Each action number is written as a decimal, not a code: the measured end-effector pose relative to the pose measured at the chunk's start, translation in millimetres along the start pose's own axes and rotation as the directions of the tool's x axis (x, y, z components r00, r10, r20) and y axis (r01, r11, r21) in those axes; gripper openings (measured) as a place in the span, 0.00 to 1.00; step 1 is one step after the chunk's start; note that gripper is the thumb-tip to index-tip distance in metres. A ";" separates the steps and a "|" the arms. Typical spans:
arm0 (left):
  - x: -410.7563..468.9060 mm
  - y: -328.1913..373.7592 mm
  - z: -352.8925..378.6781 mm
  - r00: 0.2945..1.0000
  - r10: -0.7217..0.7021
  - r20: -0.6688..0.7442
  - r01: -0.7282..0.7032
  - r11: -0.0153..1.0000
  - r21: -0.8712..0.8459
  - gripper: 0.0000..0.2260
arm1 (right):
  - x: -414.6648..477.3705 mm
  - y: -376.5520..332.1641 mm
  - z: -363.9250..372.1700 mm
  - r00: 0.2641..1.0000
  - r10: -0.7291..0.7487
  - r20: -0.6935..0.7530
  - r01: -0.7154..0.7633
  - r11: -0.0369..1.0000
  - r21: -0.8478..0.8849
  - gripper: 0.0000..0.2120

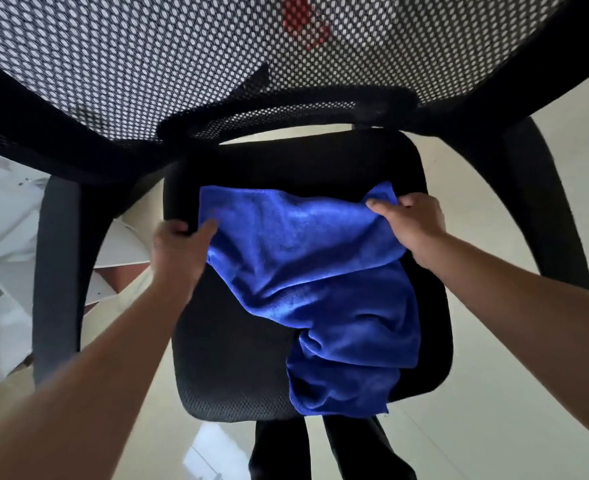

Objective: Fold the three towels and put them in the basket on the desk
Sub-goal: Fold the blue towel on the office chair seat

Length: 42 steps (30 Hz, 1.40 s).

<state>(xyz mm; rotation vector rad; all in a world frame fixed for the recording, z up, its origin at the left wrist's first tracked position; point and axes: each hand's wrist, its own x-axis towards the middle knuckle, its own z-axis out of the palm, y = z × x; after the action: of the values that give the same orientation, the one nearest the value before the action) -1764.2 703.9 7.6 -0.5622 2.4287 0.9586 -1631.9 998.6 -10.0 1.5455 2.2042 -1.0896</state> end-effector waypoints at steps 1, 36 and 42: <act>10.1 10.6 3.1 0.999 0.034 0.017 -0.034 0.999 -0.018 0.21 | 4.9 -5.1 0.2 1.000 -0.018 0.013 0.019 1.000 -0.003 0.23; -77.7 0.4 43.6 0.940 -0.052 0.338 0.193 0.897 -0.398 0.12 | -89.9 81.3 -12.7 0.991 0.119 -0.059 -0.089 0.922 0.377 0.08; -71.6 -57.2 4.2 0.989 0.128 0.077 -0.142 0.965 0.221 0.13 | -91.4 111.1 -9.5 0.984 0.156 0.081 -0.160 0.986 0.041 0.16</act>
<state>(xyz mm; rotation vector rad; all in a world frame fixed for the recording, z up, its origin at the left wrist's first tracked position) -1675.2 682.7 14.8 -0.2847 2.5007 0.7257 -1493.8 958.6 0.4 1.6367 1.9813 -1.1404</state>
